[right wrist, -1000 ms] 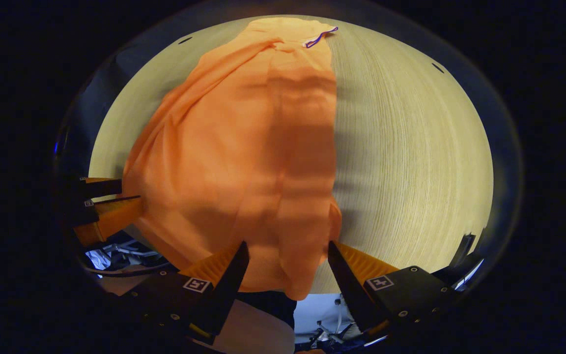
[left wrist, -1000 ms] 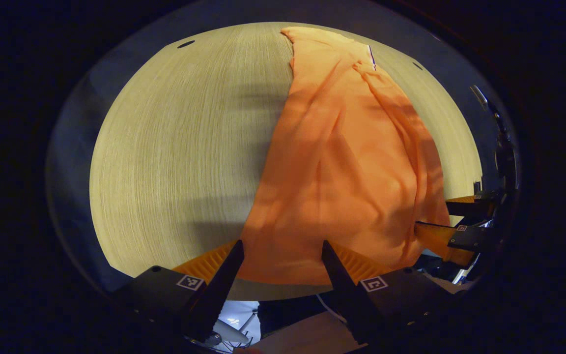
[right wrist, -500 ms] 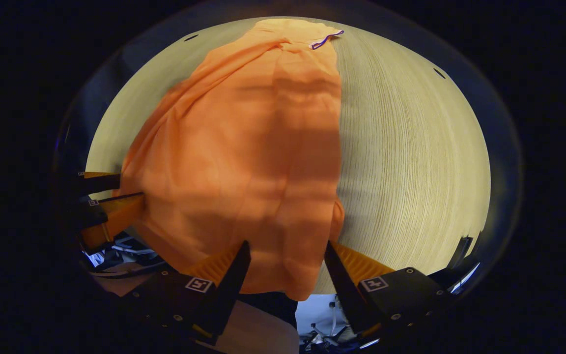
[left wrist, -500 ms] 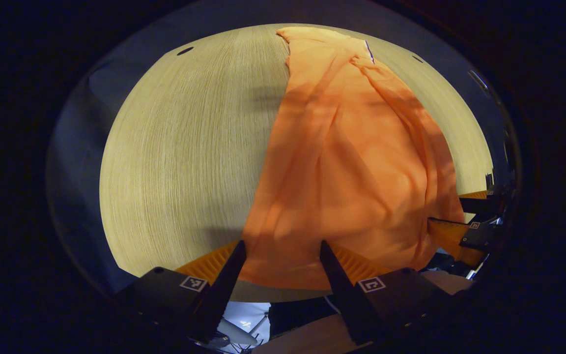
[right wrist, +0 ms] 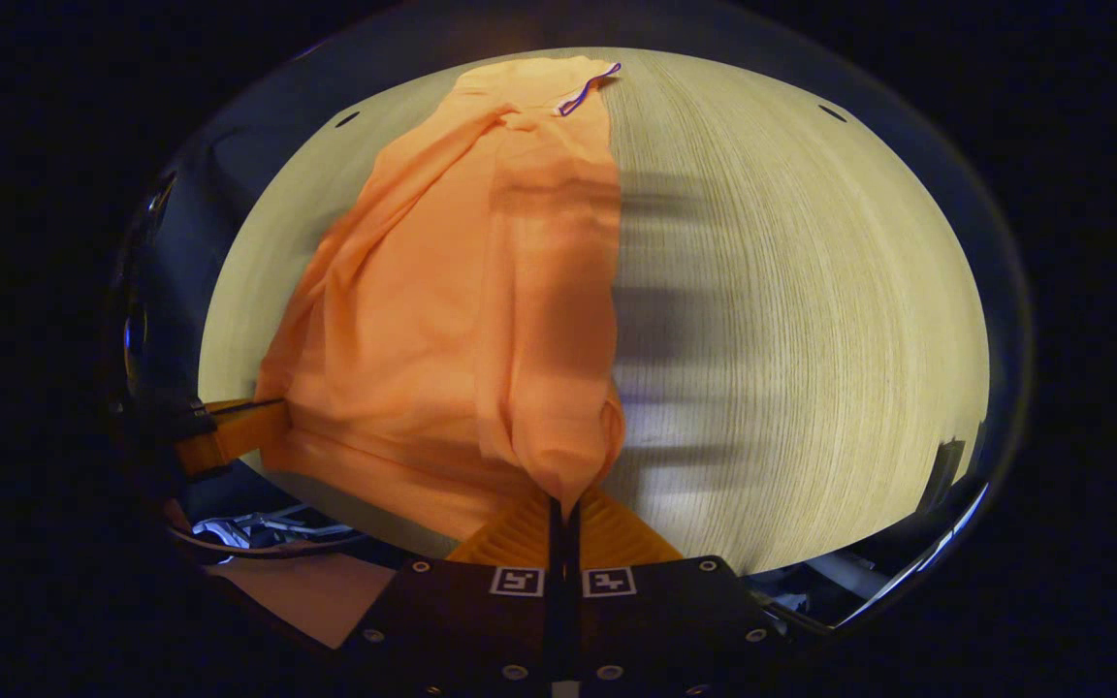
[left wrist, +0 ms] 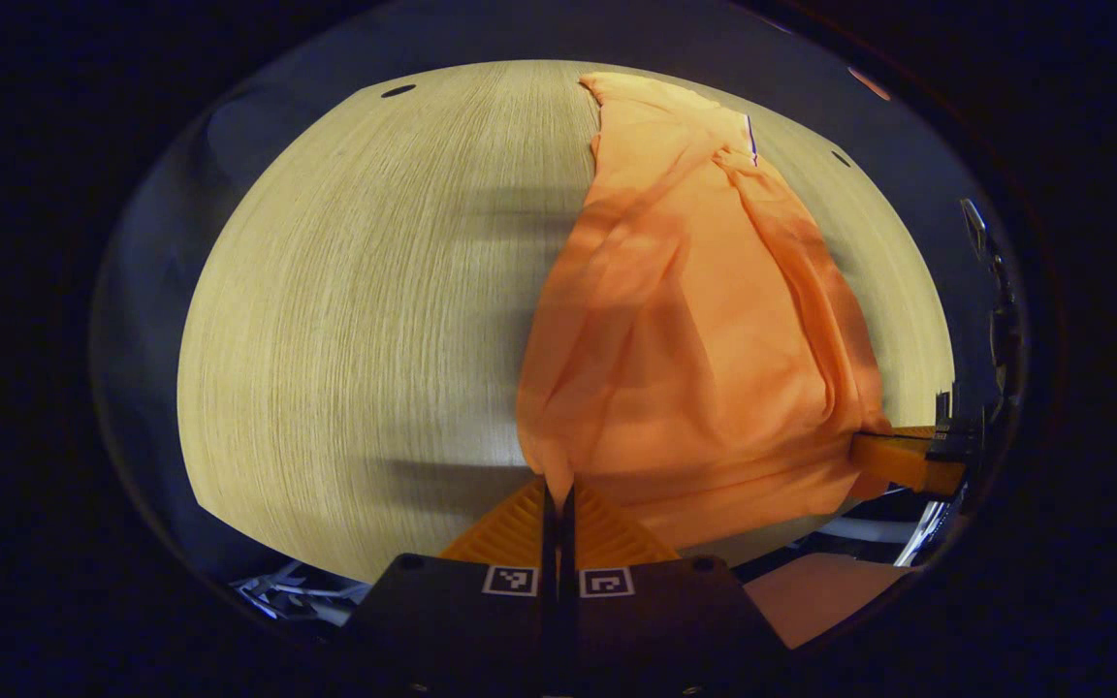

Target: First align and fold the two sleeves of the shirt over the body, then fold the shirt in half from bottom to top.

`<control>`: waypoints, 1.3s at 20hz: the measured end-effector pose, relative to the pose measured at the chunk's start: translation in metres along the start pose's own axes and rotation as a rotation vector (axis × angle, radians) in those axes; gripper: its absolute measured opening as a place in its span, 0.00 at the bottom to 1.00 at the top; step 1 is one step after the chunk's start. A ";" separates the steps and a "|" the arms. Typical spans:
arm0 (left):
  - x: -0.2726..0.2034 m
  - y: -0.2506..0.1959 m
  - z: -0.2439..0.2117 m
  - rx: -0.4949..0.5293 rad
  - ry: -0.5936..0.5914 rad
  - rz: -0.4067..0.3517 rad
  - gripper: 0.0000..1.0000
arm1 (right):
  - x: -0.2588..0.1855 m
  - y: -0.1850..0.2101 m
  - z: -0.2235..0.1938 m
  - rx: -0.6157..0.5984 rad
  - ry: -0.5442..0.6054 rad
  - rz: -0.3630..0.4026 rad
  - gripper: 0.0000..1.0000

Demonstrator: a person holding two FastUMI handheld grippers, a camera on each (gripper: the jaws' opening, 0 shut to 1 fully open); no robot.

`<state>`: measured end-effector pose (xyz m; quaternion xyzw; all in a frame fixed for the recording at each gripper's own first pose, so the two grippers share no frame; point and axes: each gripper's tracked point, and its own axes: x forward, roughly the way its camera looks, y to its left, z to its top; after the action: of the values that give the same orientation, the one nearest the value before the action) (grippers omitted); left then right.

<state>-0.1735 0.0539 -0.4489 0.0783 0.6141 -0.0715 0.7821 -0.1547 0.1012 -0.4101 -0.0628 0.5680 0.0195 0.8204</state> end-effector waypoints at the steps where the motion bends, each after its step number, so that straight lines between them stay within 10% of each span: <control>1: -0.003 -0.002 0.006 0.014 -0.007 0.001 0.01 | -0.004 0.000 0.006 -0.006 -0.009 0.005 0.00; 26: -0.073 -0.034 0.302 0.094 -0.377 -0.027 0.01 | -0.093 -0.046 0.256 -0.017 -0.376 0.000 0.00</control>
<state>0.0888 -0.0422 -0.3087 0.0917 0.4538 -0.1241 0.8777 0.0548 0.0912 -0.2306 -0.0652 0.4042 0.0356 0.9116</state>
